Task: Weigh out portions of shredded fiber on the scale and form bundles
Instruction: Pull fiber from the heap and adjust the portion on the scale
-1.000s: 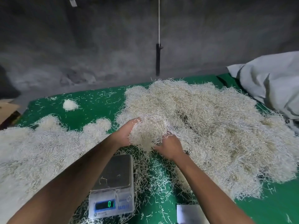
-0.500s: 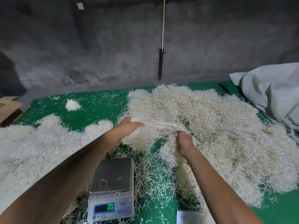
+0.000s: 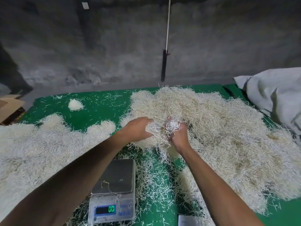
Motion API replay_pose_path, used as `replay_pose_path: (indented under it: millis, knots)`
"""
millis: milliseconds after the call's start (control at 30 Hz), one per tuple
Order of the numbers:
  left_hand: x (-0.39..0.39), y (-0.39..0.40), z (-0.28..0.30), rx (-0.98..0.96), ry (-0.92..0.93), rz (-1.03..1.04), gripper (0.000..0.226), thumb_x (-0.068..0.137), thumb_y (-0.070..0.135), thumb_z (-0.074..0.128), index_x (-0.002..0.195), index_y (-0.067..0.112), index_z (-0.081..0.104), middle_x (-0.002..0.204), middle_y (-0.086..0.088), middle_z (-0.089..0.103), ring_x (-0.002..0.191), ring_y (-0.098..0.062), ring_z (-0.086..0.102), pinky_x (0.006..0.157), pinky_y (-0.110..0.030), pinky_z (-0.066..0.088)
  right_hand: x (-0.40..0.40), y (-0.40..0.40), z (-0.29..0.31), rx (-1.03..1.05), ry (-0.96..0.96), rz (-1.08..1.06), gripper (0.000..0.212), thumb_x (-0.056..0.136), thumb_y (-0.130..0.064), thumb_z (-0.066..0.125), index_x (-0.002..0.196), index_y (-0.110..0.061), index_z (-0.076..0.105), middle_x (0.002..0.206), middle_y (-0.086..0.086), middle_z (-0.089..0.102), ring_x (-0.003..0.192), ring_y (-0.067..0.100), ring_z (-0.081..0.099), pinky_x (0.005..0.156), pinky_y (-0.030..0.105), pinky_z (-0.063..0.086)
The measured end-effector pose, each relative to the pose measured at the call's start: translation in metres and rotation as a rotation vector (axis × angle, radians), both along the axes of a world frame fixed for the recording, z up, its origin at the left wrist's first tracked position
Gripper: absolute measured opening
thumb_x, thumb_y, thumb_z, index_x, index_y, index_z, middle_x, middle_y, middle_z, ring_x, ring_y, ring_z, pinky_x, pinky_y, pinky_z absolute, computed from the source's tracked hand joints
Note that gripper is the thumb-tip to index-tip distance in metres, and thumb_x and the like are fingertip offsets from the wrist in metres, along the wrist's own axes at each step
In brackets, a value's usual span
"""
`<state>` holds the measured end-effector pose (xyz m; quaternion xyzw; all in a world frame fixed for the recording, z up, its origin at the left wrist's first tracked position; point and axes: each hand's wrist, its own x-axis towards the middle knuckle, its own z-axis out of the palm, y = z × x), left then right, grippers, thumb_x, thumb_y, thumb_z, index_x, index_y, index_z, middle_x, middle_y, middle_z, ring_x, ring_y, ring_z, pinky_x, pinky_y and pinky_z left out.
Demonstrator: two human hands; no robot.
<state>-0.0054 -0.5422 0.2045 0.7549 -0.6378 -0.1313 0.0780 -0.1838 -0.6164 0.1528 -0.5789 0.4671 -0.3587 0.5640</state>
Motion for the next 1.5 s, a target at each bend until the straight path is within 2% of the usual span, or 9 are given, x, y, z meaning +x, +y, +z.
replay_pose_path:
  millis: [233,367,600,700,833,933,1033,1300,1500]
  knots:
    - [-0.057,0.010,0.014,0.240,-0.055,-0.298,0.025,0.089,0.038,0.066,0.085,0.027,0.044,0.082,0.005,0.050,0.065,-0.006,0.044,0.049,-0.016,0.038,-0.010,-0.025,-0.005,-0.164,0.267,-0.024,0.030,0.091,0.018,0.056,0.084,-0.010,0.065,0.075,0.005,0.061,0.050,0.005,0.051,0.039,0.016,0.037]
    - [-0.052,0.022,0.019,0.183,-0.185,-0.419,0.026,0.084,0.039,0.064,0.102,0.020,0.059,0.086,0.007,0.057,0.076,-0.012,0.055,0.065,-0.023,0.045,-0.052,-0.046,-0.022,-0.298,0.710,0.070,0.051,0.090,0.005,0.068,0.138,-0.007,0.057,0.087,0.001,0.055,0.061,0.007,0.054,0.053,0.016,0.050]
    - [0.054,0.023,0.004,0.261,-0.523,-0.037,0.020,0.087,0.029,0.065,0.105,0.020,0.065,0.079,0.009,0.060,0.073,-0.006,0.058,0.068,-0.024,0.054,-0.089,-0.049,-0.043,-0.702,1.155,0.373,0.044,0.091,0.002,0.051,0.127,-0.022,0.061,0.068,-0.008,0.054,0.052,0.005,0.048,0.043,0.020,0.034]
    - [0.065,0.032,-0.016,0.251,-0.543,0.036,0.024,0.089,0.031,0.063,0.108,0.018,0.063,0.077,0.008,0.054,0.073,-0.007,0.056,0.068,-0.024,0.052,-0.087,-0.045,-0.052,-0.759,1.214,0.534,0.041,0.094,-0.001,0.054,0.128,-0.022,0.060,0.098,-0.003,0.068,0.082,0.011,0.065,0.091,0.037,0.055]
    - [0.046,0.030,-0.028,0.078,0.119,0.358,0.057,0.090,0.039,0.063,0.133,0.003,0.053,0.075,0.001,0.058,0.049,-0.003,0.048,0.039,-0.021,0.038,-0.062,-0.022,-0.065,-0.674,1.175,0.527,0.052,0.091,-0.007,0.059,0.137,-0.026,0.046,0.088,-0.011,0.061,0.083,0.013,0.059,0.122,0.056,0.025]
    - [0.026,0.026,-0.017,0.106,0.632,0.463,0.087,0.088,0.059,0.062,0.154,0.011,0.030,0.132,-0.019,0.058,0.109,-0.024,0.064,0.089,-0.043,0.057,-0.024,0.006,-0.070,-0.564,1.010,0.469,0.082,0.086,-0.007,0.065,0.155,-0.021,0.024,0.104,-0.008,0.067,0.089,0.014,0.063,0.121,0.058,0.021]
    - [0.020,0.025,-0.007,0.122,0.971,0.460,0.054,0.097,0.056,0.054,0.140,0.025,0.051,0.148,-0.005,0.047,0.123,-0.029,0.056,0.104,-0.046,0.046,0.009,0.027,-0.061,-0.517,1.029,0.542,0.013,0.096,-0.024,0.056,0.101,-0.020,0.068,0.131,-0.002,0.064,0.123,0.020,0.056,0.125,0.049,0.018]
    - [0.036,0.047,-0.019,0.024,1.007,0.463,0.025,0.106,0.019,0.045,0.117,0.008,0.064,0.125,-0.005,0.060,0.107,-0.020,0.061,0.083,-0.029,0.052,0.003,0.004,-0.062,-0.371,0.978,0.356,0.020,0.104,-0.014,0.044,0.106,-0.012,0.064,0.104,0.007,0.066,0.083,0.016,0.058,0.095,0.038,0.055]
    - [0.063,0.083,-0.034,0.107,0.517,0.448,0.070,0.076,0.076,0.065,0.109,0.014,0.060,0.098,-0.013,0.063,0.073,-0.012,0.062,0.064,-0.027,0.054,-0.041,-0.048,-0.051,-0.209,1.020,0.158,0.012,0.103,-0.006,0.047,0.103,0.003,0.055,0.107,0.018,0.057,0.075,0.017,0.056,0.060,0.028,0.053]
